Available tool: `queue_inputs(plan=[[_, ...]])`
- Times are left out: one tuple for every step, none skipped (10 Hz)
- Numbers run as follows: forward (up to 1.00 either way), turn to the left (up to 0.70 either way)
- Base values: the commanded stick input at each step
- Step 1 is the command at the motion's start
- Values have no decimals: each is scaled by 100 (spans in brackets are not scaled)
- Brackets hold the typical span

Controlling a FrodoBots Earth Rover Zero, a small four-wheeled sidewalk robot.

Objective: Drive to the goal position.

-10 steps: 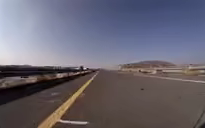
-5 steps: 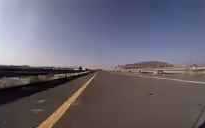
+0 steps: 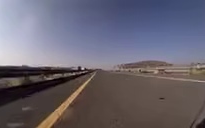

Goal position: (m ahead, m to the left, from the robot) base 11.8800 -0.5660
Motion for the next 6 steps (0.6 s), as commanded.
queue_inputs(plan=[[85,0],[85,0],[85,0],[85,0],[85,0],[85,0]])
